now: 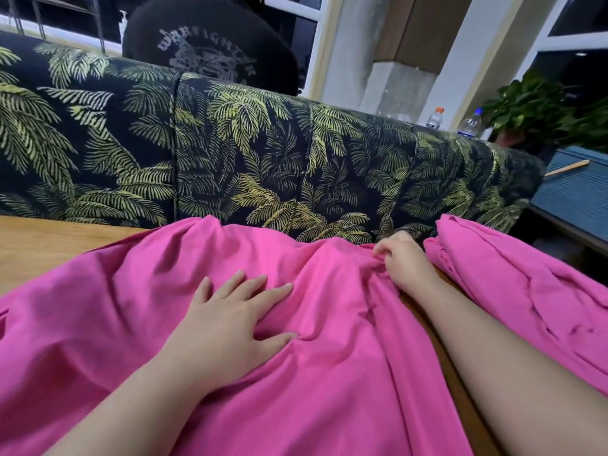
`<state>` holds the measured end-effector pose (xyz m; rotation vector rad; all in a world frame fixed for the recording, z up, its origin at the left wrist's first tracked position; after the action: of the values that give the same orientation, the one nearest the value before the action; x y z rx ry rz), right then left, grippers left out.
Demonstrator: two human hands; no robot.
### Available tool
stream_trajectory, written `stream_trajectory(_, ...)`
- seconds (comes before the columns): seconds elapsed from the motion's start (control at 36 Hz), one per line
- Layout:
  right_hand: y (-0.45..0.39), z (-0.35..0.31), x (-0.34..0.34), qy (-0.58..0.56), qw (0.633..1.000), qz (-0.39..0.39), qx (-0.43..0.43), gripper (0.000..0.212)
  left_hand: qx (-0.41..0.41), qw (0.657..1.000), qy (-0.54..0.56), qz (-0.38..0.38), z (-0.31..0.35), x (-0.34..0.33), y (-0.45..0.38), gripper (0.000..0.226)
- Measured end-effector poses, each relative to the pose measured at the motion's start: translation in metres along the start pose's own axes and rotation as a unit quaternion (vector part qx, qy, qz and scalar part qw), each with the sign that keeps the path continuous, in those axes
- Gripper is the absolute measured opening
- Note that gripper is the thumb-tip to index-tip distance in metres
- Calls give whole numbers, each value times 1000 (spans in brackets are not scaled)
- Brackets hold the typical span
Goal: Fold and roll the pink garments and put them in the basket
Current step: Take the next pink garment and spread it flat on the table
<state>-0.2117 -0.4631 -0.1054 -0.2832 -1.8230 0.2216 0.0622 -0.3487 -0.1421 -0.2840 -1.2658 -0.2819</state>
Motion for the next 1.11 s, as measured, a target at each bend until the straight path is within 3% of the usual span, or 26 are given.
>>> stream_trajectory(0.11, 3, -4, -9, 93, 995, -40, 15, 42, 2, 1000, 0, 1, 0, 0, -1, 126)
stream_trajectory(0.25, 0, 2, -19, 131, 984, -113, -51, 46, 3, 1000, -3, -4, 0, 0, 0, 127)
stream_trajectory(0.42, -12, 16, -13, 167, 969, -133, -122, 46, 7, 1000, -8, -10, 0, 0, 0, 129)
stream_trajectory(0.58, -13, 38, 6, 147, 972, -35, -182, 46, 6, 1000, -13, -11, 1, 0, -1, 132)
stream_trajectory(0.67, -10, 48, 12, 105, 967, -21, -231, 50, 9, 1000, -14, -14, 1, 0, -1, 133)
stream_trajectory(0.75, -10, 45, 15, 162, 971, -18, -177, 40, 9, 1000, -16, -15, 1, 1, 0, 133)
stream_trajectory(0.86, -11, 28, 17, 171, 983, 62, -33, 35, 9, 1000, -17, -15, 1, 1, 0, 133)
stream_trajectory(1.03, 2, 34, -28, 149, 977, -148, -32, 63, 7, 1000, -19, -12, 0, 1, -1, 131)
stream_trajectory(1.11, 7, 48, -27, 159, 970, -174, -68, 70, 8, 1000, -9, -8, -1, 1, 0, 130)
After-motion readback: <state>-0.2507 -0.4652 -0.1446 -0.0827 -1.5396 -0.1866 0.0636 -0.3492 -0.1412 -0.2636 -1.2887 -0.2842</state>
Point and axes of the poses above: each hand's wrist, its own y-axis away from the middle knuckle, its own x-axis out of the back of the hand, z = x × y, the point moved 9 cm from there along -y, towards the middle knuckle, and after that the axes turned 3 degrees about y, right-handed, at the moved point
